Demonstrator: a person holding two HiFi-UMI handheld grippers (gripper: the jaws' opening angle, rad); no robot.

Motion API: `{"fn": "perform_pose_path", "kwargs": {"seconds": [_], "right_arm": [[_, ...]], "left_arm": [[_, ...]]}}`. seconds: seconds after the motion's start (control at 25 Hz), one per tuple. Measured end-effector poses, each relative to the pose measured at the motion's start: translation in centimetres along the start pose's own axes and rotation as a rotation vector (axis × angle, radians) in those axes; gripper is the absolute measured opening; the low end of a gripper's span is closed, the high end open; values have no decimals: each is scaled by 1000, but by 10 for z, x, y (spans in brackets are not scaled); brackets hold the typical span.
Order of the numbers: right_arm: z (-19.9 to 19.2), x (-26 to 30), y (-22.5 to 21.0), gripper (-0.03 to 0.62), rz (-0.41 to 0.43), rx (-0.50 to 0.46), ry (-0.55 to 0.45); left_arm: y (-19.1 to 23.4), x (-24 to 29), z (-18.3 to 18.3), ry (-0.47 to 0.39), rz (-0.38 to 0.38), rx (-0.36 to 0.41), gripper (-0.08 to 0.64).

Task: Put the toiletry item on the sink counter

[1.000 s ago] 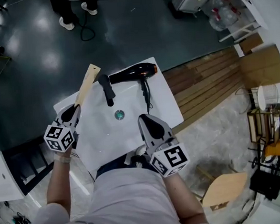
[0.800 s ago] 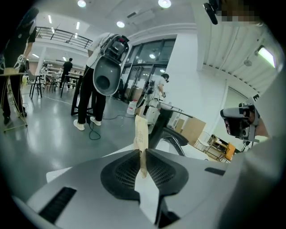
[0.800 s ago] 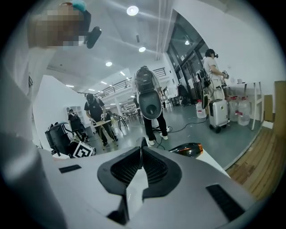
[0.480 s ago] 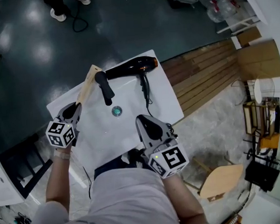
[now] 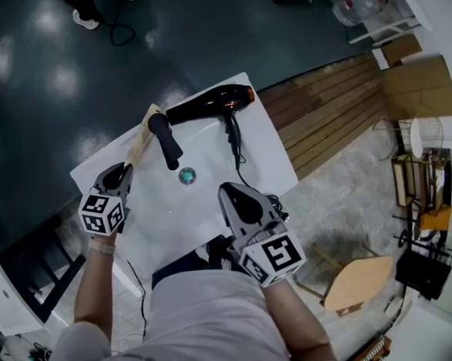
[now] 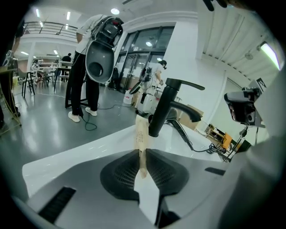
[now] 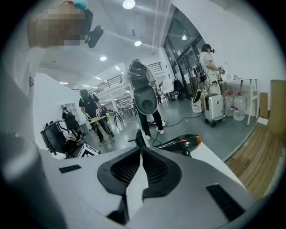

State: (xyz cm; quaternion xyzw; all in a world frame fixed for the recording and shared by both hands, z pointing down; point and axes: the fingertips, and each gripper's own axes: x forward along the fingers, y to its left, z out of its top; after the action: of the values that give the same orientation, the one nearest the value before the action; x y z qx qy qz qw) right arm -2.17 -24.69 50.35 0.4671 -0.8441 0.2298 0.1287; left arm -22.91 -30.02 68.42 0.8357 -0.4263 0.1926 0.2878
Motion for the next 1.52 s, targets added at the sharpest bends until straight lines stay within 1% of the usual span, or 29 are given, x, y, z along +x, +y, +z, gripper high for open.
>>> {"fn": "perform_pose_path", "kwargs": {"seconds": [0.2,0.4,0.56,0.68,0.96,1.04,1.16,1.32,1.44,1.52], "right_arm": [[-1,-2,-1,28,-4,6,0],[-1,-3,-1,28,1,7,-3],[1,-7,-1,28,9,3,-12],[4,-10,-1,28,17,0,-26],[16,-24,2,28,49,0,-67],[21,-28,3,28,68,13,-86],[30,-36,3,28,98,33,-120],[41,-52,6,28,135,18,-157],[46,-67,4,28,155,7,-178],[48,-78,2,28,166,2,-189]], "left_arm": [[1,0,-2,13,29,42,68],[1,1,-3,18,47,48,122],[0,-2,1,10,63,59,143],[-3,-9,10,-5,77,74,158],[-26,-40,45,-71,100,103,156],[-35,-48,53,-90,108,104,148],[-50,-60,66,-115,119,104,102],[-78,-78,80,-159,145,108,50],[-103,-89,89,-196,170,119,30],[-123,-95,94,-213,166,115,25]]}}
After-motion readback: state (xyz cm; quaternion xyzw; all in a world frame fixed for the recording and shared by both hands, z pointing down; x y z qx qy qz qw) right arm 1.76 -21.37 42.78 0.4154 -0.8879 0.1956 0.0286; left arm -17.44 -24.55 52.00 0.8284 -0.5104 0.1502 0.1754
